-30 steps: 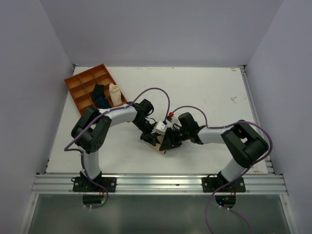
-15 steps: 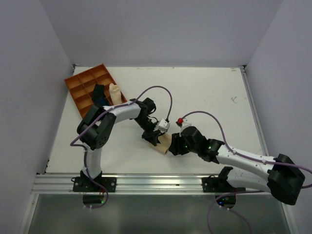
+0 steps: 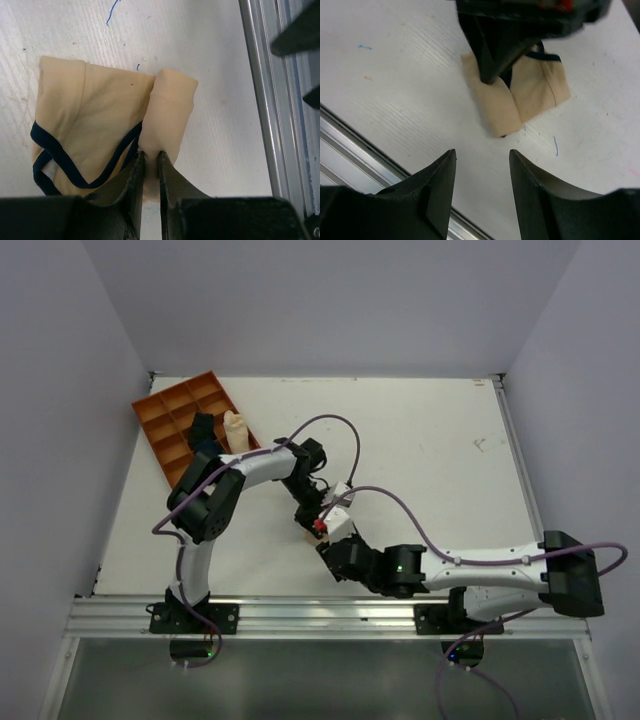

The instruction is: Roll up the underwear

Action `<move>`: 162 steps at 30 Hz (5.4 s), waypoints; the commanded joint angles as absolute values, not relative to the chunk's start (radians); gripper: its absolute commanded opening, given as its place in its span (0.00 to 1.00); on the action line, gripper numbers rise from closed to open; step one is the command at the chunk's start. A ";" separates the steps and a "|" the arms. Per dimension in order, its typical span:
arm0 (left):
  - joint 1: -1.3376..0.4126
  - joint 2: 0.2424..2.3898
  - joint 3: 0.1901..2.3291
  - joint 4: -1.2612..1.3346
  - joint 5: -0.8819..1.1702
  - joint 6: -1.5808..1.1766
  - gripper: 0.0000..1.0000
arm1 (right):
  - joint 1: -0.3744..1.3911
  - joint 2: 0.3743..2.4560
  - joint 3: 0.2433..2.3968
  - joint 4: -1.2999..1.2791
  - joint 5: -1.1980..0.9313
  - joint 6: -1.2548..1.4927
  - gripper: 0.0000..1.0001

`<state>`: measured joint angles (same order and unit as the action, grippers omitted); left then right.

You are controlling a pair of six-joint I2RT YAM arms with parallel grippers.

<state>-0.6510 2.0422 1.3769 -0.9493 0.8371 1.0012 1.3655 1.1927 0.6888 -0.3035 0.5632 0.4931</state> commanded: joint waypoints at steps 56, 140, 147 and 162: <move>-0.491 1.964 1.339 -0.884 0.899 0.894 0.41 | 1.184 1.979 1.166 -0.546 0.207 -0.017 0.28; -0.578 1.798 1.057 -0.733 0.864 1.186 0.23 | 0.690 1.980 0.910 -0.134 -0.825 0.258 0.29; -0.584 1.911 1.167 -0.857 0.891 1.175 0.15 | 0.686 1.821 0.815 -0.121 -0.651 0.314 0.44; -0.609 1.980 1.238 -0.914 0.821 1.058 0.14 | 0.684 1.344 0.589 -0.213 -0.178 0.544 0.55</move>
<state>-0.5980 1.9415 1.2259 -0.8845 0.9031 1.0809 0.6876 1.4345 0.6029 -0.1081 -0.3870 0.4889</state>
